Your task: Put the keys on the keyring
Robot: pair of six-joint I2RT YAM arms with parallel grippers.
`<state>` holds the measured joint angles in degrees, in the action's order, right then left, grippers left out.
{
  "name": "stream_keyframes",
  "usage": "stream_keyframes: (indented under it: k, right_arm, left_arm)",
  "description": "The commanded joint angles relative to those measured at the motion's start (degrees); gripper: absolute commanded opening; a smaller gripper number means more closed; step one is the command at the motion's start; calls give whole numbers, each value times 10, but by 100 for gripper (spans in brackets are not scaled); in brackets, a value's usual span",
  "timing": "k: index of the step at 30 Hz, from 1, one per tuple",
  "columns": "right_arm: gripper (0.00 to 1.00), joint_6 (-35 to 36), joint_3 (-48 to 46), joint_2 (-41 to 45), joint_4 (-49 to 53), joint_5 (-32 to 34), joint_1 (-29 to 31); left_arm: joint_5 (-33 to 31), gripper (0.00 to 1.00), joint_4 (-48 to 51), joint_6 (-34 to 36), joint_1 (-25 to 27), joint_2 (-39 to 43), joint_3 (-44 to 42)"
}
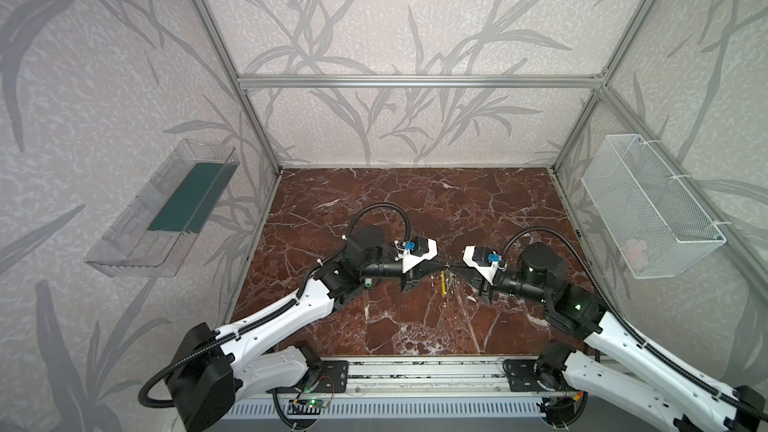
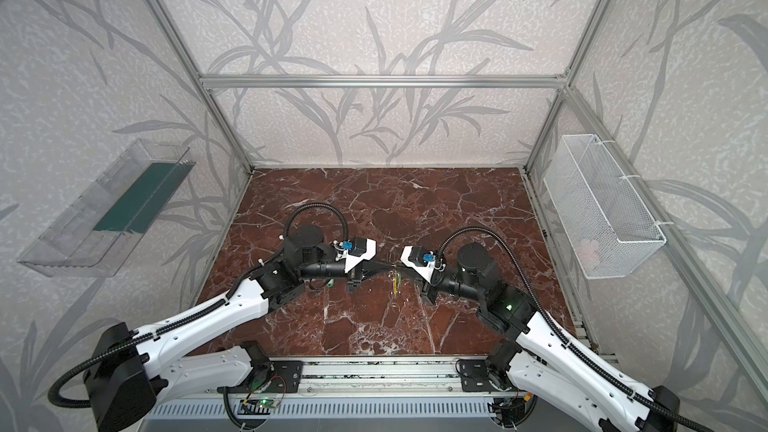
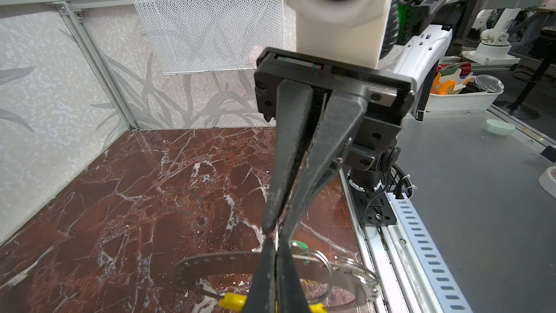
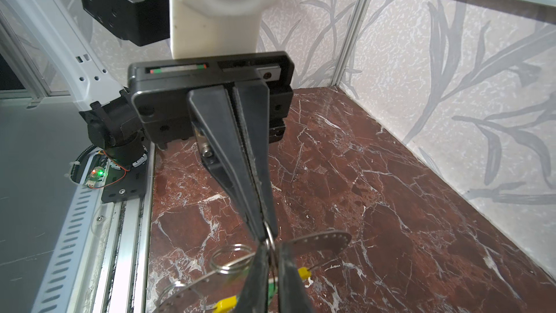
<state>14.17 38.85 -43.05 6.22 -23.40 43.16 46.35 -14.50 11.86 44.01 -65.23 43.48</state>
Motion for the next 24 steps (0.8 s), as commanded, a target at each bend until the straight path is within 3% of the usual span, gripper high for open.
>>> stream_keyframes:
  k: [1,10,12,17,24]
  right_arm:
    - [8,8,-6,8,-13,1,-2]
    - [0,12,-4,16,-5,-6,-3]
    - [0,13,4,15,13,-4,-3]
    - [0,19,41,-3,103,8,-3]
    - [0,16,93,-42,177,8,-3]
  left_arm:
    - [18,0,-26,-7,-3,-3,21]
    - [12,0,-21,-1,-3,-5,23]
    - [-1,0,22,28,-3,-5,36]
    - [-51,27,191,133,-2,-2,102]
    - [-88,30,280,200,10,-16,148]
